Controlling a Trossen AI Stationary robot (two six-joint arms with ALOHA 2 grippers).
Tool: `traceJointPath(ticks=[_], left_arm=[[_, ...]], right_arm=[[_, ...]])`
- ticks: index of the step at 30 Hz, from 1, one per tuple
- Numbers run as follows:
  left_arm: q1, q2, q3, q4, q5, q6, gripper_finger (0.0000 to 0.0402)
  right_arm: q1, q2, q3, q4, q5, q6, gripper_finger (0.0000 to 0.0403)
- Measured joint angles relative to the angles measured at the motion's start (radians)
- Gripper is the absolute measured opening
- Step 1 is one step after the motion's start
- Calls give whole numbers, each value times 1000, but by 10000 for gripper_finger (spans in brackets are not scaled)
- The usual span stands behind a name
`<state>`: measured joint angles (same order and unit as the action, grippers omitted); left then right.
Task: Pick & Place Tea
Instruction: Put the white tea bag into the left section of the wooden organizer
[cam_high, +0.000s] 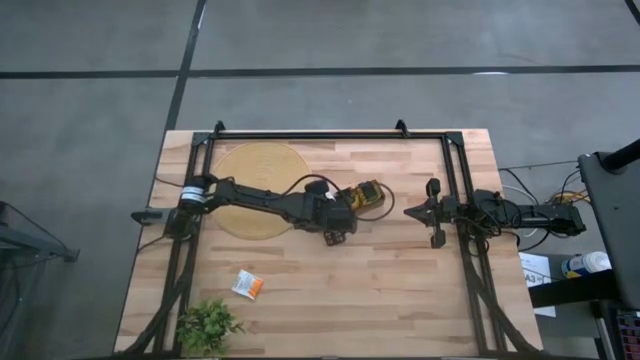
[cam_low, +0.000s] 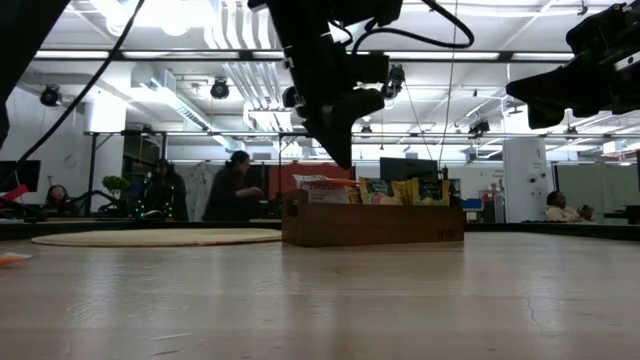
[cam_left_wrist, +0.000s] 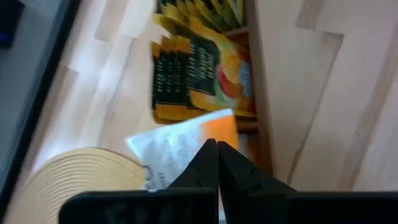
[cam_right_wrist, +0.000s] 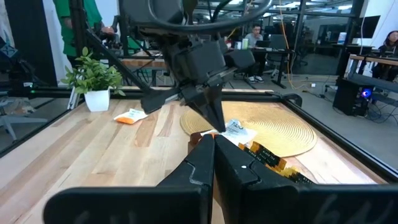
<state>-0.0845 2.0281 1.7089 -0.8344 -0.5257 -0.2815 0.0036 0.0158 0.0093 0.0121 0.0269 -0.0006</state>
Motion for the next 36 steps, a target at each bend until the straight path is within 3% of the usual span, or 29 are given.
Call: traceJointPath(ticks=[18,30,36], left_arm=[[2,0,-88,51,54,-47,0],[3,0,-94,56,90,-184,0],[2,0,-94,78,171,-231,0]], right_arm=[[0,0,0,0,0,0,9],[0,0,0,0,0,0,9],[0,0,0,0,0,0,9]])
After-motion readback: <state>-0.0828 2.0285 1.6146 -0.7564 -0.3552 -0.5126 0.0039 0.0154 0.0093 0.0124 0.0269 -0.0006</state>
